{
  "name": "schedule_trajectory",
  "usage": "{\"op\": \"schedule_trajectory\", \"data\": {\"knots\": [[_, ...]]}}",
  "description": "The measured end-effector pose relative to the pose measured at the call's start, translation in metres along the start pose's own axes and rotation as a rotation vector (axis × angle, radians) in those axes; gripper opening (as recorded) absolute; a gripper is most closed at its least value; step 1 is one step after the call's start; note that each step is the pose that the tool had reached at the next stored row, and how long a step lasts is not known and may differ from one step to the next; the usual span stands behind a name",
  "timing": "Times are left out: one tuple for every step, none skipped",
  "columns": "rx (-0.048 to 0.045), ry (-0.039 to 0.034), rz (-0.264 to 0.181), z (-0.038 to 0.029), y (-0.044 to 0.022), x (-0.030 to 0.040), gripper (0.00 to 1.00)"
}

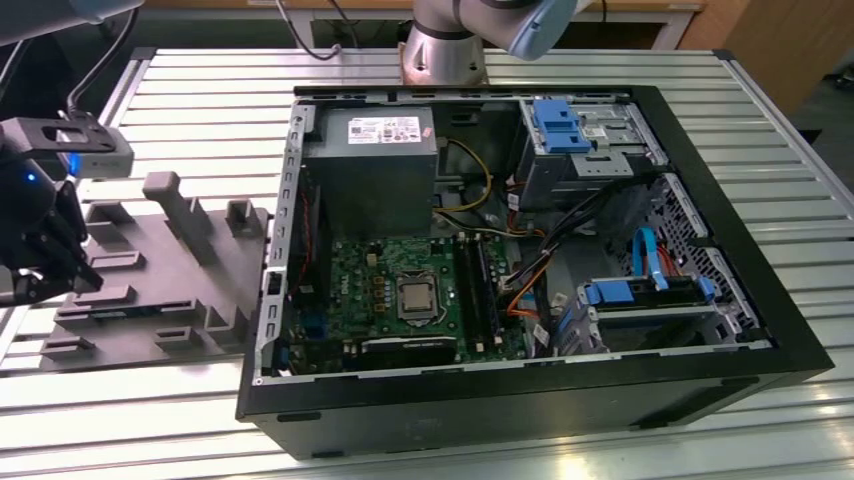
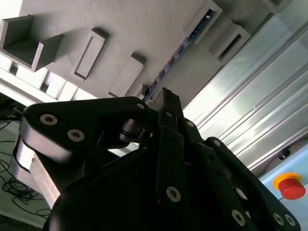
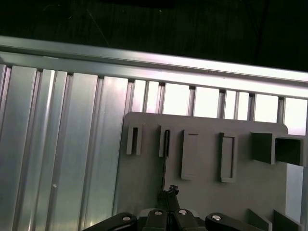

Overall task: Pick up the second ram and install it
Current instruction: 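Pick up the second ram and move it above second insertion slot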

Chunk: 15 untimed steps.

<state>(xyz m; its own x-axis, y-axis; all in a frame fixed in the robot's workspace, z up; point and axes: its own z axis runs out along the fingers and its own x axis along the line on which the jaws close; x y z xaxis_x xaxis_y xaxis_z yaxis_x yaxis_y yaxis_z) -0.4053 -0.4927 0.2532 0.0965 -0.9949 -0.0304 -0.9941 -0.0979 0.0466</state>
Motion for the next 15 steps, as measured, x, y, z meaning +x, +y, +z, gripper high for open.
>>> {"op": "schedule_trajectory", "data": {"knots": [[0.0, 0.0, 0.0, 0.0006, 0.0, 0.0, 0.11], [0.0, 0.0, 0.0, 0.0013, -0.0001, 0.0, 0.11], [0.0, 0.0, 0.0, 0.002, -0.0001, 0.0001, 0.11], [-0.0001, 0.0, 0.0, 0.0026, -0.0001, 0.0001, 0.11], [0.0, 0.0, 0.0, 0.0034, -0.0002, 0.0001, 0.11], [-0.0002, 0.0001, 0.0, 0.0041, -0.0002, 0.0001, 0.11], [-0.0001, 0.0001, 0.0, 0.0048, -0.0002, 0.0002, 0.11], [0.0, 0.0, 0.0, 0.0056, -0.0003, 0.0002, 0.11], [-0.0001, 0.0001, 0.0, 0.0063, -0.0003, 0.0002, 0.11], [0.0, 0.0, 0.0, 0.007, -0.0003, 0.0002, 0.11], [0.0, 0.0, 0.0, 0.0078, -0.0004, 0.0002, 0.11], [-0.0001, 0.0, 0.0, 0.0086, -0.0004, 0.0003, 0.11], [0.0, 0.0, 0.0, 0.0094, -0.0005, 0.0003, 0.11], [-0.0001, 0.0, 0.0, 0.0101, -0.0005, 0.0003, 0.11], [-0.0001, 0.0, 0.0, 0.0109, -0.0005, 0.0003, 0.11]]}}
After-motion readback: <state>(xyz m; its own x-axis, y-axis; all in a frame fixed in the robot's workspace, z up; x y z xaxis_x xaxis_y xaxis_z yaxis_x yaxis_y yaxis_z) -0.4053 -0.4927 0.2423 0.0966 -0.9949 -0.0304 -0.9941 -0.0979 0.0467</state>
